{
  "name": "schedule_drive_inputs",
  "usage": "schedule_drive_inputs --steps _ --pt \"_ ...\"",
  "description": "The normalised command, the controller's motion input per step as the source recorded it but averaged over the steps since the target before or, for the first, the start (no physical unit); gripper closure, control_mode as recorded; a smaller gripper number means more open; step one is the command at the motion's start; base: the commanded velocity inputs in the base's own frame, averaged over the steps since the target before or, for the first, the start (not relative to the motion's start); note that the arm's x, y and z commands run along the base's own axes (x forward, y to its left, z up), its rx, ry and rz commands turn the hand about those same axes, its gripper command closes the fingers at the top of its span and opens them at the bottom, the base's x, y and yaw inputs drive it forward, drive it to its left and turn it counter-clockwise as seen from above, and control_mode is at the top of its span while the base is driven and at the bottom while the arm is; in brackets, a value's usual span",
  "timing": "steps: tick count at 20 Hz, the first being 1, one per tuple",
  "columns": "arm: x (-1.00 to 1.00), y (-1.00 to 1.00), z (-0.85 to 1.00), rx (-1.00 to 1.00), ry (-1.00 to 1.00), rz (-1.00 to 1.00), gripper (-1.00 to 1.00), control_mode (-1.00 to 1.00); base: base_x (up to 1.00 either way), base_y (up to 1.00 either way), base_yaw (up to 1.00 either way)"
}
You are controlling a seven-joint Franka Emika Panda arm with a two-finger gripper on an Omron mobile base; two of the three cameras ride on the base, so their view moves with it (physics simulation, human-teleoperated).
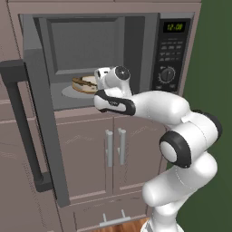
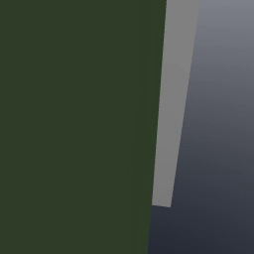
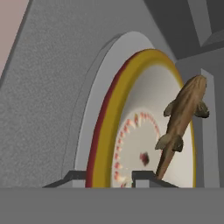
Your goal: Remove the pear from the bowl and place it on the small plate. Then place the bowl with only the fish in the microwave, close the door, and press the start button to microwave the fish.
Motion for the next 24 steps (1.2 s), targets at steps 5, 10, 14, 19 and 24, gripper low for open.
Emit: schedule_drive_inputs --steps 5,10,14,19,24 --pt "-0.47 0.04 -0.05 -0.04 -0.07 0.00 -1.00 -1.00 0.00 0.00 0.00" --pt "-0.97 0.01 -0.28 -0.07 -0.13 0.00 -1.00 -1.00 0.00 0.00 0.00" --pt "-0.18 0.00 -0.92 -0.35 0.08 0.02 -1.00 -1.00 0.00 0.00 0.00" --pt "-0.74 -0.11 -0.07 -0.48 -0.14 -0.13 -1.00 -1.00 0.00 0.00 0.00" --pt "-0.42 -0.13 -0.02 -0.45 -0.02 -0.28 -1.00 -1.00 0.00 0.00 0.00"
